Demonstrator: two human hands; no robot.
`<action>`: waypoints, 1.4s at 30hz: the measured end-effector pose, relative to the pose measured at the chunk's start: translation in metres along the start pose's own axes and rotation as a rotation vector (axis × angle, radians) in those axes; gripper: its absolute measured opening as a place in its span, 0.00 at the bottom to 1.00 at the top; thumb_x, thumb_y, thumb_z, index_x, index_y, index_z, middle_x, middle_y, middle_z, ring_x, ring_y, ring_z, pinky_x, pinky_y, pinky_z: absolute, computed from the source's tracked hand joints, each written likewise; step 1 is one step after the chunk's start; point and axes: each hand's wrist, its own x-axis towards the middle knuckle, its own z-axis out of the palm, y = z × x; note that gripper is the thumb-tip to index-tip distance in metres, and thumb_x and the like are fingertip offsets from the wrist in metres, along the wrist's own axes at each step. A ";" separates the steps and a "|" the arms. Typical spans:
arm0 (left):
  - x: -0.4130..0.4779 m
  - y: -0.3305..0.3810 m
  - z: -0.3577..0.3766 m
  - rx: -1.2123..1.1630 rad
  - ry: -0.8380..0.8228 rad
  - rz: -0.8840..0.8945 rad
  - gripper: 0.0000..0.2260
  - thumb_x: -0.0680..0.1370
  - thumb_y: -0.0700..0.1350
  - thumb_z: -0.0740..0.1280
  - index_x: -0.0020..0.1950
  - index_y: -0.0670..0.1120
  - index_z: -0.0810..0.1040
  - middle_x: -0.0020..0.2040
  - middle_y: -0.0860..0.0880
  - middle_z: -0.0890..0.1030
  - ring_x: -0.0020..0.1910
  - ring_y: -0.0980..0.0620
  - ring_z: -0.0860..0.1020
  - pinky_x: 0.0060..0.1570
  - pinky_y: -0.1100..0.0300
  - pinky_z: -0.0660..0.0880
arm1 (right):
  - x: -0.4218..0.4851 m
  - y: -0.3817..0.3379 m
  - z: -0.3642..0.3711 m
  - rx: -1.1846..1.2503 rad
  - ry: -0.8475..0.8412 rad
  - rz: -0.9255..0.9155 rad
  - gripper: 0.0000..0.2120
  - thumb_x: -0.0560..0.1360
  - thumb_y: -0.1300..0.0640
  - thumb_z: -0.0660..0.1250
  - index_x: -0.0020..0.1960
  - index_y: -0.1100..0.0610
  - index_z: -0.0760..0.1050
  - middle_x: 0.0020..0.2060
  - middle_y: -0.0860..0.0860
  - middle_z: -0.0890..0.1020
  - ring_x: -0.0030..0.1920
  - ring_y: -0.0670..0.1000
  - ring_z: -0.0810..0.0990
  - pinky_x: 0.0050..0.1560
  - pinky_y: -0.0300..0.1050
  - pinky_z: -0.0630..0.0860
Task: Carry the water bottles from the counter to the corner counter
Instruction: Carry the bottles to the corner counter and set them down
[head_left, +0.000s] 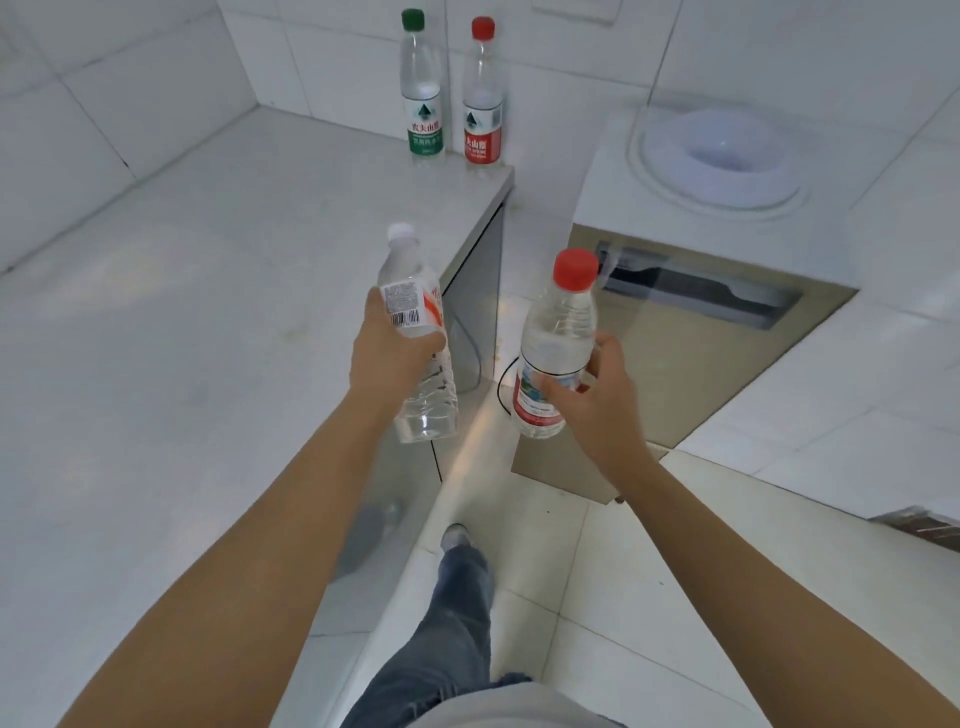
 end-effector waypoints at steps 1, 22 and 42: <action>0.015 0.005 -0.002 -0.015 0.014 -0.003 0.25 0.64 0.42 0.70 0.60 0.43 0.68 0.51 0.41 0.80 0.49 0.38 0.81 0.51 0.38 0.78 | 0.015 -0.002 0.006 0.008 -0.007 0.002 0.28 0.68 0.54 0.72 0.63 0.52 0.63 0.56 0.47 0.74 0.54 0.47 0.73 0.53 0.39 0.72; 0.233 0.030 -0.041 -0.013 0.194 -0.054 0.32 0.67 0.41 0.72 0.69 0.48 0.65 0.55 0.48 0.77 0.49 0.48 0.78 0.44 0.55 0.75 | 0.236 -0.050 0.102 0.048 -0.101 -0.014 0.29 0.68 0.55 0.72 0.63 0.51 0.62 0.48 0.38 0.73 0.46 0.40 0.75 0.37 0.24 0.72; 0.323 0.057 -0.016 -0.008 0.408 -0.145 0.35 0.66 0.40 0.72 0.71 0.47 0.62 0.59 0.45 0.78 0.54 0.43 0.78 0.56 0.43 0.76 | 0.384 -0.057 0.128 0.063 -0.354 -0.080 0.26 0.68 0.56 0.72 0.58 0.44 0.61 0.46 0.33 0.70 0.50 0.40 0.73 0.43 0.21 0.70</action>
